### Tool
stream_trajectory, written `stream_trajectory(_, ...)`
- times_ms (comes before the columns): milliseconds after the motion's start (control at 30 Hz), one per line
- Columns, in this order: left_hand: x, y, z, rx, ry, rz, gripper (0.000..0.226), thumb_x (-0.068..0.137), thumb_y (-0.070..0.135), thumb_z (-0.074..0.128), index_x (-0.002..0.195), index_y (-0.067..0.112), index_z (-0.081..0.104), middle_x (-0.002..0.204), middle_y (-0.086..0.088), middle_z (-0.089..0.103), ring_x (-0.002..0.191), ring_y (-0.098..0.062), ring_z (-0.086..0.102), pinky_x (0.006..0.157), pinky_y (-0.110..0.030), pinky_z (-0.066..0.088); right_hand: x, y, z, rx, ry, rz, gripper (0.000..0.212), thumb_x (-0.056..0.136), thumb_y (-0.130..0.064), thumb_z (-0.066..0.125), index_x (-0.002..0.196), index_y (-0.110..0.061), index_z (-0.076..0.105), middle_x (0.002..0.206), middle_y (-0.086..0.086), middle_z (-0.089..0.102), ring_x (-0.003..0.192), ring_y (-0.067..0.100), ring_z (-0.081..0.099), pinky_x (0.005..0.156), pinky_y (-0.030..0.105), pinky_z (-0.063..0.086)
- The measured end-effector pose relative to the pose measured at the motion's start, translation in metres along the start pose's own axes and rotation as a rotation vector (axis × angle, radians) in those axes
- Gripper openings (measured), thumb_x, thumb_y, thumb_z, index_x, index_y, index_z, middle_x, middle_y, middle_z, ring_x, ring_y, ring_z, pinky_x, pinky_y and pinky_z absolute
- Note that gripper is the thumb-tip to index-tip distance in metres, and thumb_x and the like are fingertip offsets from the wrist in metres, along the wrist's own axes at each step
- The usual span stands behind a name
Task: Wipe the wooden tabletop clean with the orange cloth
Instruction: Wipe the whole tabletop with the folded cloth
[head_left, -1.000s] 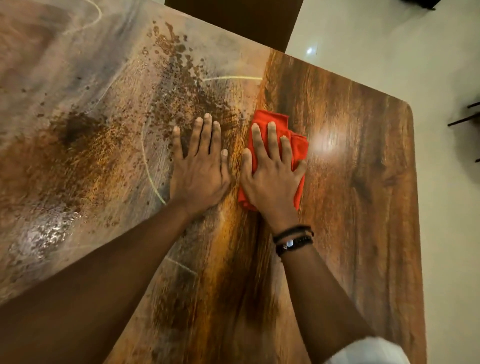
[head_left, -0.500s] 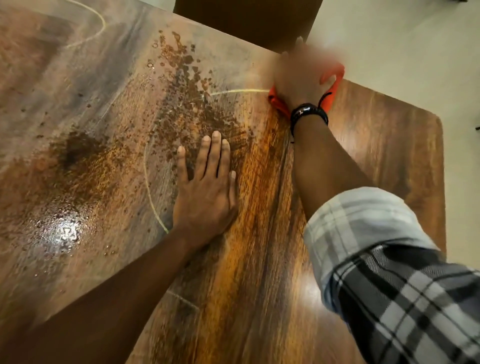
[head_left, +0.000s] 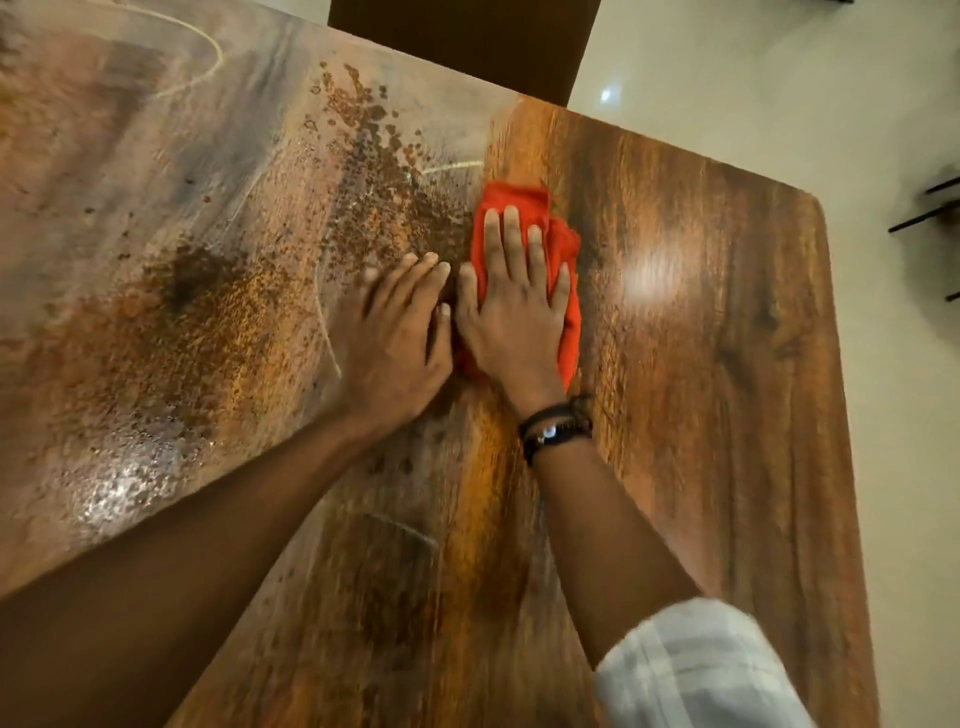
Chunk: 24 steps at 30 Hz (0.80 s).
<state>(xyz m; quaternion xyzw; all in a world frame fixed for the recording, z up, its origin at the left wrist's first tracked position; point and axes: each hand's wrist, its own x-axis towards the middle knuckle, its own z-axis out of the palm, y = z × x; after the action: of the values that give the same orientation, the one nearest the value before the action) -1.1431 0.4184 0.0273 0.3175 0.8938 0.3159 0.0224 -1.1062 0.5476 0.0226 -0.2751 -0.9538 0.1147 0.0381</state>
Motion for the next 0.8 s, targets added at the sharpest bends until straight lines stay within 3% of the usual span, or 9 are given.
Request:
stream_trajectory(100,-0.002,-0.025,-0.019,0.177,-0.045,0.039,0.056,0.1,0.037,0.031,0.147,0.01,0.043,0.153,-0.009,0.042,0.145,-0.026,0.033,0.119,-0.052,0.021,-0.056,-0.005,0.004,-0.003,0.025,0.024,0.062,0.103,-0.049,0.027,0.161,-0.029,0.016,0.169,-0.006,0.01,0.157,0.015,0.005,0.124,0.052,0.001)
stream_trajectory(200,-0.006,-0.045,-0.025,0.26,-0.125,0.089,0.058,0.102,0.04,0.026,0.15,0.01,0.037,0.158,-0.01,0.034,0.148,-0.027,0.026,0.12,-0.052,0.018,-0.054,-0.005,0.005,-0.015,-0.009,0.038,0.062,0.103,-0.051,0.022,0.162,-0.031,0.012,0.17,-0.008,0.006,0.157,0.014,0.0,0.125,0.055,-0.002)
stream_trajectory(633,-0.005,-0.046,-0.016,0.362,-0.193,0.09,0.058,0.103,0.04,0.024,0.155,0.015,0.027,0.165,-0.003,0.019,0.153,-0.022,0.012,0.119,-0.056,0.014,0.185,-0.007,-0.005,0.001,-0.078,0.049,0.06,0.107,-0.046,0.023,0.162,-0.027,0.008,0.17,-0.002,0.003,0.157,0.023,0.0,0.122,0.062,-0.004)
stream_trajectory(800,-0.006,-0.045,-0.018,0.364,-0.198,0.101,0.058,0.103,0.039,0.024,0.155,0.014,0.028,0.164,-0.004,0.02,0.153,-0.022,0.013,0.119,-0.057,0.014,0.198,-0.01,-0.005,0.002,-0.087,0.077,0.06,0.107,-0.045,0.024,0.162,-0.027,0.009,0.17,-0.001,0.004,0.157,0.024,0.001,0.123,0.061,-0.004)
